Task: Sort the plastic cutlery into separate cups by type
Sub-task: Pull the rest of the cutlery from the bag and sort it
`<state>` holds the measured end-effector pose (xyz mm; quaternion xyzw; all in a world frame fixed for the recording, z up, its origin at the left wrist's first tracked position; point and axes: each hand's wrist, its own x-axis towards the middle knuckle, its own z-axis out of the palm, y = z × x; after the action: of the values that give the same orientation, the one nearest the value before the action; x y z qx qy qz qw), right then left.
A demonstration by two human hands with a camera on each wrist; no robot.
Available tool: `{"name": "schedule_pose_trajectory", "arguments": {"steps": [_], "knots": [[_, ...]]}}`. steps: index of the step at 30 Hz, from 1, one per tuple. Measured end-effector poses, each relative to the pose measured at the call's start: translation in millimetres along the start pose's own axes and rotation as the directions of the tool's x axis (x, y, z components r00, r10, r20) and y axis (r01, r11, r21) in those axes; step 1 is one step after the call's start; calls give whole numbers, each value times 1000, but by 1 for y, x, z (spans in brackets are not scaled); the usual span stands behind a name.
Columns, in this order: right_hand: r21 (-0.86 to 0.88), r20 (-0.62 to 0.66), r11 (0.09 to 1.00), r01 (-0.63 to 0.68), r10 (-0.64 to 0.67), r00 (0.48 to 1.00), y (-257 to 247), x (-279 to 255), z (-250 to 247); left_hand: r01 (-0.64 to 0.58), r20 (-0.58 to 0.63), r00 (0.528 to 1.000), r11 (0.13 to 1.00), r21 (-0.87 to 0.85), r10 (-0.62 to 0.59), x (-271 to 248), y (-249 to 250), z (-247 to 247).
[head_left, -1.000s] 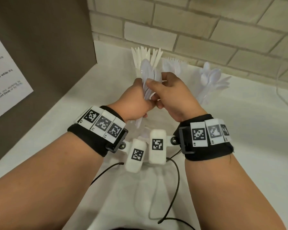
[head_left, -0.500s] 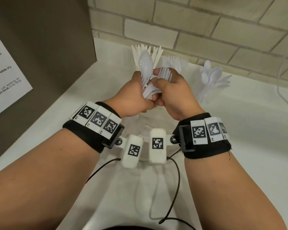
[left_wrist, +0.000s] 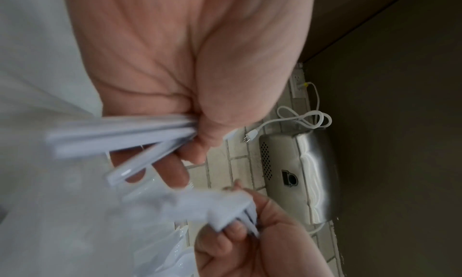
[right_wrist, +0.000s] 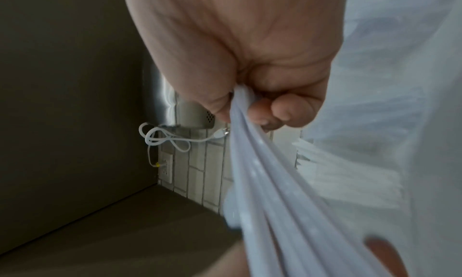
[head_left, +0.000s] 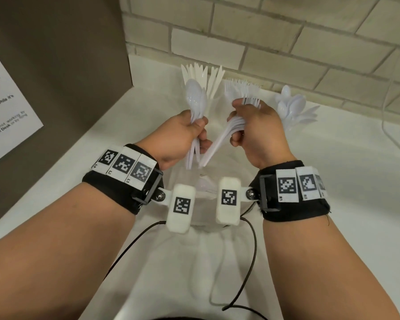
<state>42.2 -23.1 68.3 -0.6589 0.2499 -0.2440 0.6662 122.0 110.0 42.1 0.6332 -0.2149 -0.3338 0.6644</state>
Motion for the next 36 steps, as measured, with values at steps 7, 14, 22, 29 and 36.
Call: {"name": "schedule_pose_trajectory", "arguments": {"steps": [7, 14, 22, 29, 36], "knots": [[-338, -321, 868, 365, -471, 822, -31, 70, -48, -12, -45, 999, 996, 94, 16, 3, 4, -5], [-522, -227, 687, 506, -683, 694, -26, 140, -44, -33, -53, 998, 997, 67, 37, 9, 14, 7], [-689, -79, 658, 306, -487, 870, 33, 166, -36, 91, 22, 996, 977, -193, -89, 16, 15, 13], [-933, -122, 360, -21, -261, 958, 38, 167, -27, 103, 55, 994, 990, -91, -99, 17, 10, 13], [-885, -35, 443, 141, -367, 930, -24, 123, -29, 260, 329, 936, 872, -415, -123, 14, 12, 3]]}}
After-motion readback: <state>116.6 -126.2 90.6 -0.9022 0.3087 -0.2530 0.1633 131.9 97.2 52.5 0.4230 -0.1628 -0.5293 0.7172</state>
